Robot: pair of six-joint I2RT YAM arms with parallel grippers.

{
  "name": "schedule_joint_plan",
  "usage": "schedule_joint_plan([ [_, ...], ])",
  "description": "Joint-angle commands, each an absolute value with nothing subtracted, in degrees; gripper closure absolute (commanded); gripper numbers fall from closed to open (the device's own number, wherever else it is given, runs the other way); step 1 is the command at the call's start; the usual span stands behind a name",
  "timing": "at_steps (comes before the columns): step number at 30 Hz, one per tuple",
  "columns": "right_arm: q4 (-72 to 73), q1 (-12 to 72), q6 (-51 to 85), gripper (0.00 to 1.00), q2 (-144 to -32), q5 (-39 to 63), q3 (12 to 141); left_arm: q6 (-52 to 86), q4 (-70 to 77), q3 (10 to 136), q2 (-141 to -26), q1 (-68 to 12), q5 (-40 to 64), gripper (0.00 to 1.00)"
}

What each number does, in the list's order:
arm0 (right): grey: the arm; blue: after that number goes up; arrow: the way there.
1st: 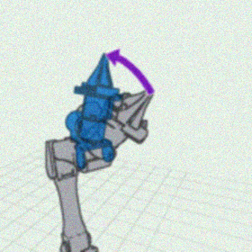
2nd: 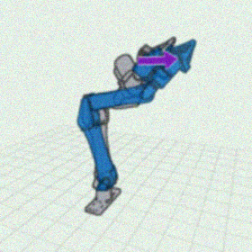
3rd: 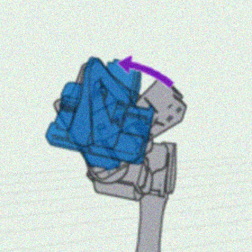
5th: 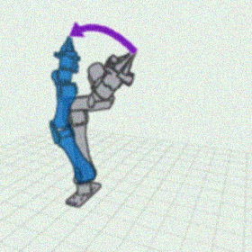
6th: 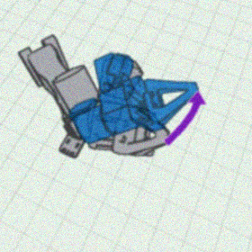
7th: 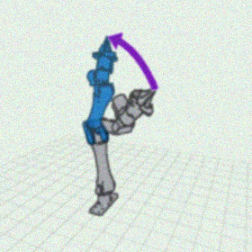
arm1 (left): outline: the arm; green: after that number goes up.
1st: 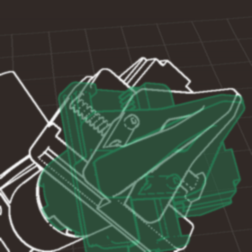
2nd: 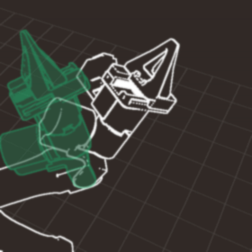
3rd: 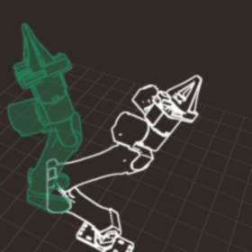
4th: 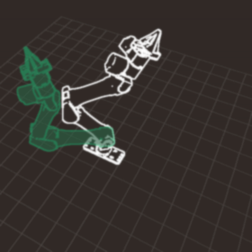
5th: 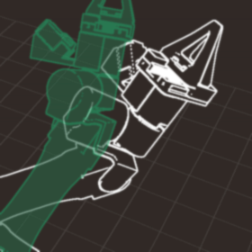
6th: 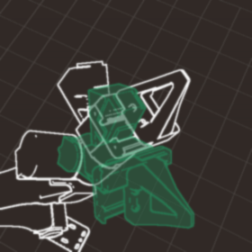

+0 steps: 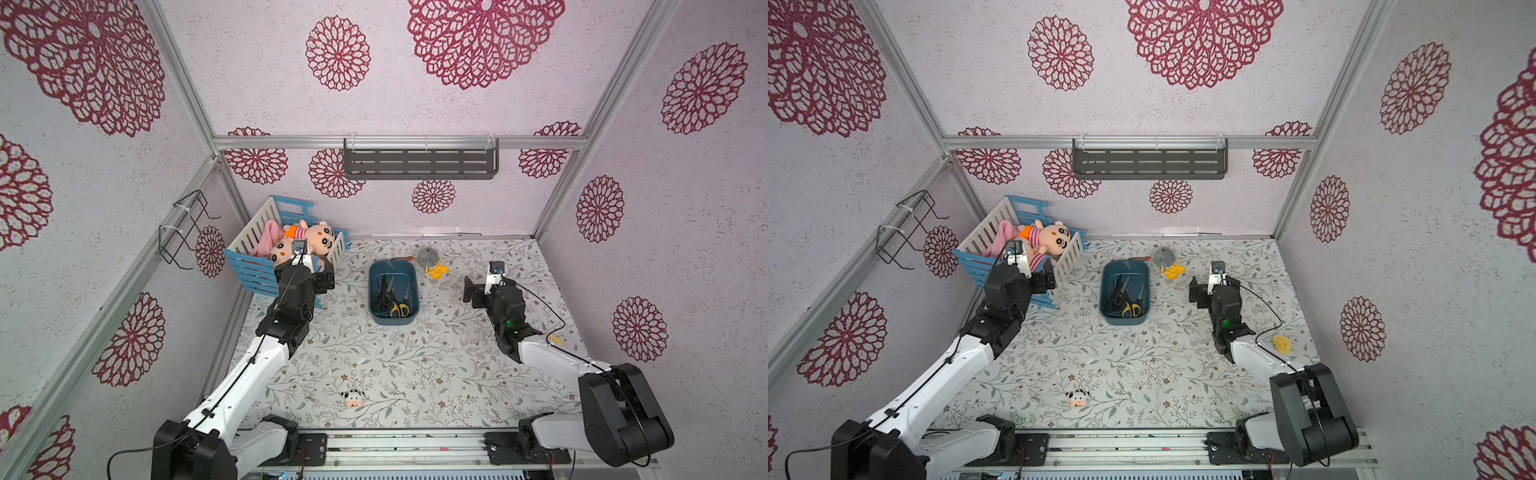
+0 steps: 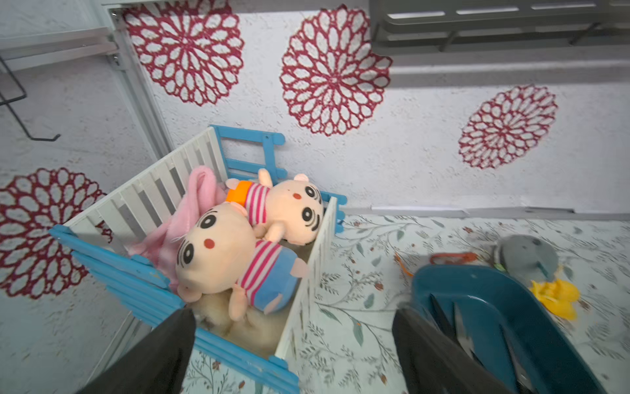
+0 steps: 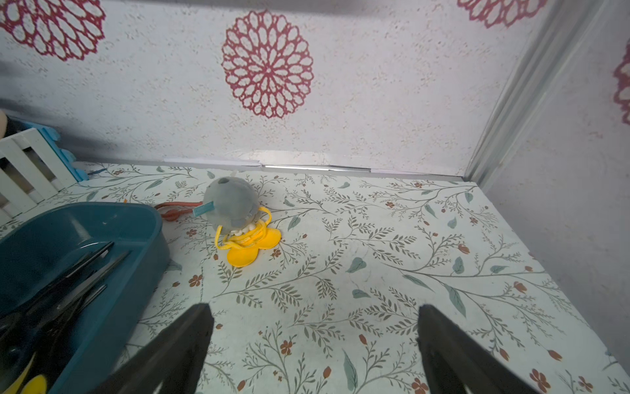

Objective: Take the scissors out of the storage box
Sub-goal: Pick up the scissors from the storage box.

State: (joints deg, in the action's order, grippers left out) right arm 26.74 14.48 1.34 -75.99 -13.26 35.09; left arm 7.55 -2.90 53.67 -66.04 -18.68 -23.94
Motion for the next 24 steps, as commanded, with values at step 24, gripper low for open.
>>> schedule_joint_plan([
  [24,4.1,18.6,13.5,0.01,-69.5,-7.9,44.3,43.4,-50.5,108.4,-120.3,-34.5,-10.6,0.30],
])
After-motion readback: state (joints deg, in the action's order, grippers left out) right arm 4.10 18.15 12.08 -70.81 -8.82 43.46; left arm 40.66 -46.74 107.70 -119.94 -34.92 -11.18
